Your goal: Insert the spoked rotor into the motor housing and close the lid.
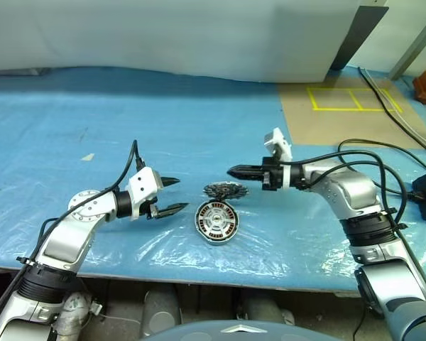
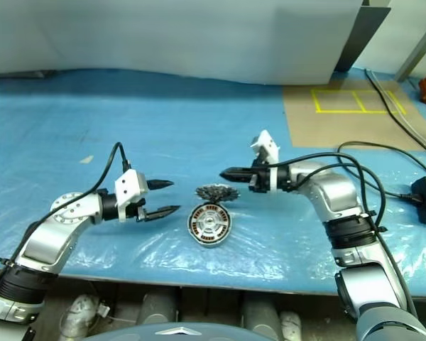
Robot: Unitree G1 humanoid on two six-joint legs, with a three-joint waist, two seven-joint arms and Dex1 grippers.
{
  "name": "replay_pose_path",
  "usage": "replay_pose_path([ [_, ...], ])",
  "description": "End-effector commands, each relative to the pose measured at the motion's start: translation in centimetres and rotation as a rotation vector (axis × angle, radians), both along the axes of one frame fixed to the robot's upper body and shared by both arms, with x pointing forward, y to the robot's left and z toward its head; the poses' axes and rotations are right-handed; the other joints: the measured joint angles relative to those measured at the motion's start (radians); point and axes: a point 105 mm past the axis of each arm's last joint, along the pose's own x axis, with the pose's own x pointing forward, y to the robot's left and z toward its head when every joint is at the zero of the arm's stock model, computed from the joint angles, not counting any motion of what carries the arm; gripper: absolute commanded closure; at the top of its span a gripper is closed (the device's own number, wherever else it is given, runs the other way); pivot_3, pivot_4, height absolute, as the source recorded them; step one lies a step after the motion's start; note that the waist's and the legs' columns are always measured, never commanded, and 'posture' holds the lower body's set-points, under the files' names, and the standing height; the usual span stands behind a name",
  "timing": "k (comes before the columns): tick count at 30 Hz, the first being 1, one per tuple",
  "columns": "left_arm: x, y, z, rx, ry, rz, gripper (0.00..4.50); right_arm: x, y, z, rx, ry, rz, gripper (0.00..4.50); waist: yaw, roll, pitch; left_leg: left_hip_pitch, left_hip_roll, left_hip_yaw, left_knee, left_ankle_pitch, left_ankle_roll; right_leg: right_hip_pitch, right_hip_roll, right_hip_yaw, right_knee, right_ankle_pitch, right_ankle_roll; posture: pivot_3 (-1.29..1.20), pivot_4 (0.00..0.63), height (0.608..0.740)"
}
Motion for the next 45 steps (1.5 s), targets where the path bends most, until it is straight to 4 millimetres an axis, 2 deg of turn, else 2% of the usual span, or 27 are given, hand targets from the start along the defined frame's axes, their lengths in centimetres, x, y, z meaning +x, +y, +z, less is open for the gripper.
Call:
replay_pose_path([
  [1, 0.2, 0.2, 1.5, -0.014, -0.053, -0.009, 1.18, -2.1, 0.5, 0.6, -0.016, -0.013, 0.128, 4.50, 0.001, 0.000, 0.000, 0.000, 0.000, 0.000, 0.000, 0.000, 0.000, 0.000, 0.000, 0.000, 0.000, 0.000, 0.000, 0.00, 0.150, 0.740],
  [5, -0.5, 0.2, 0.7, 0.006, -0.036, -0.025, 1.18, -4.1, 0.6, -1.4, -0.097, 0.019, 0.225, 4.50, 0.001, 0.000, 0.000, 0.001, 0.000, 0.000, 0.000, 0.000, 0.000, 0.001, 0.000, 0.000, 0.001, 0.000, 0.000, 0.00, 0.150, 0.740],
  [7, -0.9, 0.1, 0.5, -0.002, -0.021, -0.029, 1.18, -4.9, 0.8, -3.0, -0.153, 0.021, 0.261, 4.50, -0.002, 0.000, 0.000, 0.002, 0.000, 0.000, 0.000, 0.000, 0.000, 0.001, 0.000, 0.001, 0.001, 0.000, 0.000, 0.00, 0.150, 0.740],
  [13, -1.5, 0.0, -0.1, 0.007, -0.007, -0.036, 1.18, -4.4, 1.2, -6.7, -0.221, 0.050, 0.214, 4.50, -0.007, 0.000, 0.000, 0.003, 0.000, 0.000, 0.000, 0.000, 0.000, 0.001, 0.000, 0.001, 0.001, -0.001, -0.001, 0.00, 0.150, 0.740],
  [20, -1.6, -0.3, 0.1, -0.005, -0.011, -0.028, 1.18, -4.7, -0.2, -8.5, -0.264, 0.090, 0.192, 4.50, -0.007, 0.000, 0.000, 0.010, 0.000, 0.000, 0.000, 0.000, 0.000, 0.009, 0.000, 0.001, 0.001, -0.003, -0.004, 0.00, 0.150, 0.740],
  [22, -1.7, -0.4, 0.0, -0.008, -0.010, -0.026, 1.18, -4.7, -0.3, -8.5, -0.262, 0.092, 0.188, 4.50, -0.007, -0.001, -0.001, 0.011, 0.000, 0.000, 0.000, 0.000, 0.000, 0.009, 0.000, 0.001, 0.000, -0.003, -0.004, 0.00, 0.150, 0.740],
  [24, -1.8, -0.6, -0.1, -0.011, -0.010, -0.024, 1.18, -4.8, 0.1, -7.5, -0.225, 0.071, 0.195, 4.50, -0.007, -0.001, -0.001, 0.011, 0.000, 0.000, 0.000, 0.000, 0.000, 0.010, 0.000, 0.001, 0.000, -0.003, -0.004, 0.00, 0.150, 0.740],
  [27, -1.8, -0.9, 0.2, -0.032, -0.021, -0.022, 1.18, -4.1, 1.0, -4.1, -0.135, -0.024, 0.174, 4.50, -0.006, -0.001, -0.001, 0.010, 0.000, 0.000, 0.000, 0.000, 0.000, 0.009, 0.000, 0.002, 0.000, -0.003, -0.004, 0.00, 0.150, 0.740],
  [30, -1.7, -1.1, 0.9, -0.054, -0.068, -0.012, 1.18, -3.7, 0.4, -1.7, -0.136, -0.179, 0.166, 4.50, -0.006, 0.000, 0.000, 0.008, 0.000, 0.000, 0.000, 0.000, 0.000, 0.007, 0.000, 0.001, 0.000, -0.003, -0.004, 0.00, 0.150, 0.740],
  [34, -2.0, -1.3, 0.5, -0.074, -0.054, -0.004, 1.18, -4.7, -0.9, -1.4, -0.228, -0.299, 0.240, 4.50, -0.005, -0.001, 0.000, 0.005, 0.000, 0.000, -0.001, 0.000, 0.000, 0.004, 0.000, 0.001, -0.001, 0.000, 0.000, 0.00, 0.150, 0.740],
  [36, -2.5, -1.5, -0.4, -0.052, -0.036, -0.019, 1.18, -4.2, -0.9, -1.5, -0.248, -0.361, 0.221, 4.50, -0.007, -0.001, 0.000, 0.005, 0.000, 0.000, -0.002, 0.000, 0.000, 0.004, 0.000, 0.001, -0.001, 0.000, 0.000, 0.00, 0.150, 0.740],
  [37, -2.8, -1.6, -0.7, -0.049, -0.029, -0.026, 1.15, -3.8, -0.8, -1.5, -0.248, -0.393, 0.208, 4.09, -0.010, -0.001, 0.000, 0.005, 0.000, 0.000, -0.003, 0.000, 0.000, 0.003, 0.000, 0.001, -0.002, 0.000, 0.000, 0.00, 0.150, 0.740],
  [39, -2.9, -1.6, -0.8, -0.058, -0.024, -0.020, 1.15, -3.3, -0.4, -1.6, -0.258, -0.473, 0.201, 3.58, -0.012, -0.001, 0.000, 0.004, 0.000, 0.000, -0.002, 0.000, 0.000, 0.002, 0.001, 0.001, -0.001, 0.000, 0.000, 0.00, 0.150, 0.740],
  [41, -2.8, -1.5, -0.7, -0.060, -0.024, -0.009, 1.15, -3.2, -0.1, -2.0, -0.295, -0.593, 0.248, 2.88, -0.010, -0.001, 0.000, 0.004, 0.000, 0.000, -0.002, 0.000, 0.000, 0.001, 0.000, 0.001, 0.000, 0.000, 0.000, 0.00, 0.150, 0.740],
  [45, -2.9, -1.1, -1.0, -0.052, -0.016, 0.005, 1.15, -3.4, 1.2, -1.9, -0.218, -0.605, 0.257, 1.61, -0.010, -0.001, 0.000, 0.003, 0.000, 0.000, -0.001, 0.000, 0.000, 0.002, 0.000, 0.001, 0.000, -0.001, -0.002, 0.00, 0.150, 0.740],
])
